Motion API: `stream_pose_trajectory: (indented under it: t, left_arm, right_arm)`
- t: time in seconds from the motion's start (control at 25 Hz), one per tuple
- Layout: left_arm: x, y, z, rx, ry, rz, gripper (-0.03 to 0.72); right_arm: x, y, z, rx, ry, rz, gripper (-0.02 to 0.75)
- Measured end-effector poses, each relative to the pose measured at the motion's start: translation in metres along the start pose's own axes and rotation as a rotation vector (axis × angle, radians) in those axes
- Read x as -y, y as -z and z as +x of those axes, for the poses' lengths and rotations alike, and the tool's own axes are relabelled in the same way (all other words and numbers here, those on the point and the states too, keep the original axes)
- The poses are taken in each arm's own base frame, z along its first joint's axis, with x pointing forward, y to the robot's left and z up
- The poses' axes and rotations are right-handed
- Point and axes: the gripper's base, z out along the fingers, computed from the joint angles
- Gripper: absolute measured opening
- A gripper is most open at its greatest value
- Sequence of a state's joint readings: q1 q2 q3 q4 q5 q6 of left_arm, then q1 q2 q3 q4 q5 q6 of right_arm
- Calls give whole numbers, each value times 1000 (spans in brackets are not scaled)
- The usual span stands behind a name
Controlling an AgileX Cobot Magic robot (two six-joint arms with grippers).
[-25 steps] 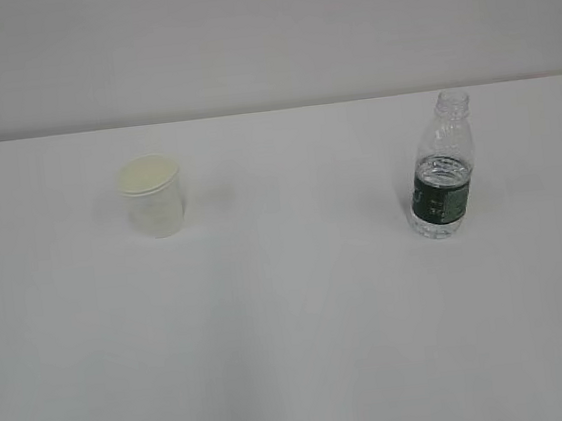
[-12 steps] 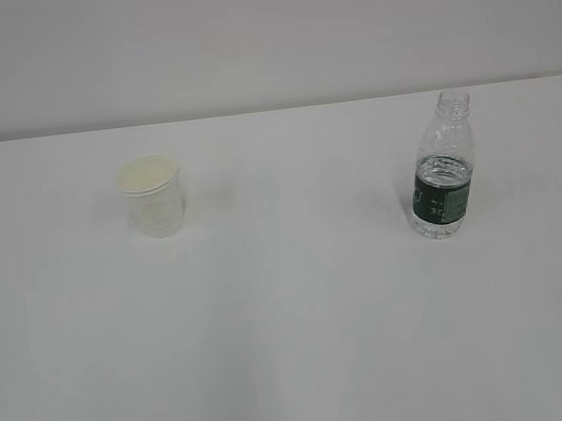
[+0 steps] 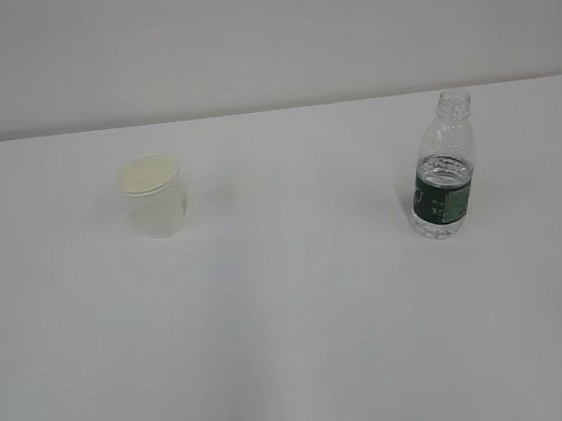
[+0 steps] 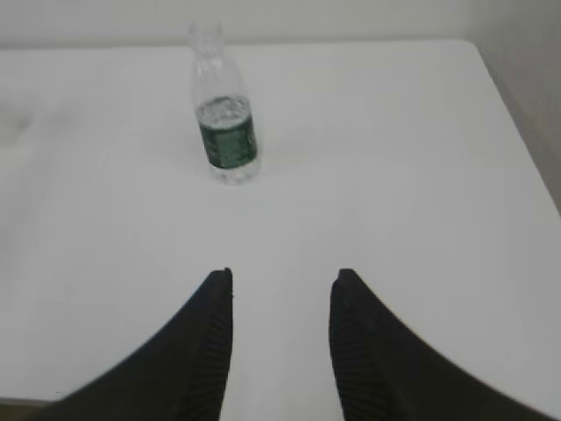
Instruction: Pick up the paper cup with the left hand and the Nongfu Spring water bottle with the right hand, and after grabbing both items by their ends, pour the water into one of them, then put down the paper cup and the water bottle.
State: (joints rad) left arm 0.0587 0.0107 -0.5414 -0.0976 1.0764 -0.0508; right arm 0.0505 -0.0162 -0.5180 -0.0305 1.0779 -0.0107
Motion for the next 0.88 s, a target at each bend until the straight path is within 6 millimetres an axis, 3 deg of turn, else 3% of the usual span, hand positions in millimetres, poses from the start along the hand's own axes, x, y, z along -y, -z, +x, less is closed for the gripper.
stream_pose_trajectory:
  t: [0.2, 0.6, 0.88]
  left_arm:
    - [5, -7, -17, -40, 28, 34, 450]
    - [9, -40, -82, 10, 76, 49, 454]
    - [9, -56, -107, 142, 109, 59, 454]
  right_arm:
    - [-6, 3, -9, 77, -30, -68, 283]
    - [-4, 0, -23, 173, 11, -45, 338]
    - [-7, -7, -35, 222, -19, -79, 347]
